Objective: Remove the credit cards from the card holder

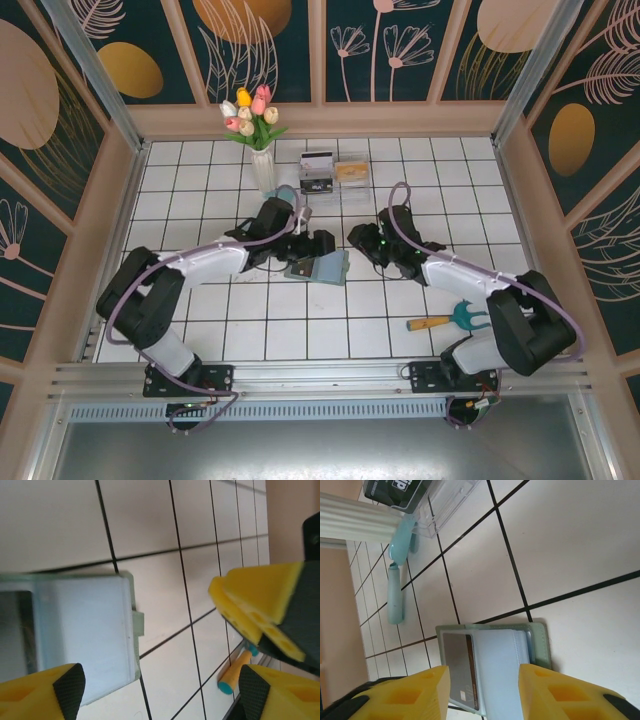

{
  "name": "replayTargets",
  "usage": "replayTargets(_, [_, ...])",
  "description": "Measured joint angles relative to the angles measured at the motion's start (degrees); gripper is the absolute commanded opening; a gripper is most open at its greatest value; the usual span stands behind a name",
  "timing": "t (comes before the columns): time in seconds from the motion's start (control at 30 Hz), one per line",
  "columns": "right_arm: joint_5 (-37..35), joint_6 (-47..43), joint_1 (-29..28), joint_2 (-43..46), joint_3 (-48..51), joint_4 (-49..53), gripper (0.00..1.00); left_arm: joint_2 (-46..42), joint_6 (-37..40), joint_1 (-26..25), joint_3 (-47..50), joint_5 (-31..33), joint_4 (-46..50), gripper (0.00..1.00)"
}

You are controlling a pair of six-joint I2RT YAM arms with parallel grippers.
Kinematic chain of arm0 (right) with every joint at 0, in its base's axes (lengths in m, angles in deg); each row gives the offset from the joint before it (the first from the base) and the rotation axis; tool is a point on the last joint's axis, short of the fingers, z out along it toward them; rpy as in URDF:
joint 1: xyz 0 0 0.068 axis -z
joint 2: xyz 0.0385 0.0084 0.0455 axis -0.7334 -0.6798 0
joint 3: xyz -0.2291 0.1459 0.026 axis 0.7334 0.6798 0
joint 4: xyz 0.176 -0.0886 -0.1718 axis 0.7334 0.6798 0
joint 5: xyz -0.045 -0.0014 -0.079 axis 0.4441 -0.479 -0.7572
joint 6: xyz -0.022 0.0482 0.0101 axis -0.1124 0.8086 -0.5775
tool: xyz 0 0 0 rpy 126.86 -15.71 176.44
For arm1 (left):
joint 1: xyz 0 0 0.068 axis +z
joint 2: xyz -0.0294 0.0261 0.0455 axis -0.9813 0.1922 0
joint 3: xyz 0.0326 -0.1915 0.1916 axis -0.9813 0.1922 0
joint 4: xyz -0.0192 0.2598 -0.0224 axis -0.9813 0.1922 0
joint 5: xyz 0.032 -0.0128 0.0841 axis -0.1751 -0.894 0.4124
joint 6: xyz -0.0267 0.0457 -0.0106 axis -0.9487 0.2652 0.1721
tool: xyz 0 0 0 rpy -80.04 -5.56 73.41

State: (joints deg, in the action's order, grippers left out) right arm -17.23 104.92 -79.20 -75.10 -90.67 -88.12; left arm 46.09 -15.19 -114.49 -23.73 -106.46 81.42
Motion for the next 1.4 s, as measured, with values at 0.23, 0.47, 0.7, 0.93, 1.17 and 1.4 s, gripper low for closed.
replayTargets(0.23, [5.20,-0.81,-2.97,-8.02,-4.44,-1.79,0.32,-3.39,0.59,5.88,2.84,8.41,4.52,0.58])
replayTargets(0.47, [8.85,1.18,-6.82,-14.73,-7.26,-4.66,0.20,-3.32,1.68,6.21,4.48,12.48,8.20,0.40])
replayTargets(0.7, [8.74,4.72,-9.60,-17.79,-8.57,-5.22,0.12,-0.96,2.73,6.21,4.48,11.13,8.24,0.24])
replayTargets(0.93, [8.76,5.88,-10.01,-20.87,-10.10,-5.38,0.12,1.77,3.41,6.21,4.44,9.77,8.26,0.22])
replayTargets(1.17, [7.93,5.84,-10.08,-21.42,-10.93,-4.42,0.14,3.28,3.61,6.21,3.80,9.18,8.20,0.18])
replayTargets(1.4, [6.97,5.62,-10.08,-22.88,-12.46,-2.05,0.14,4.20,3.58,6.21,3.72,9.18,8.00,0.14])
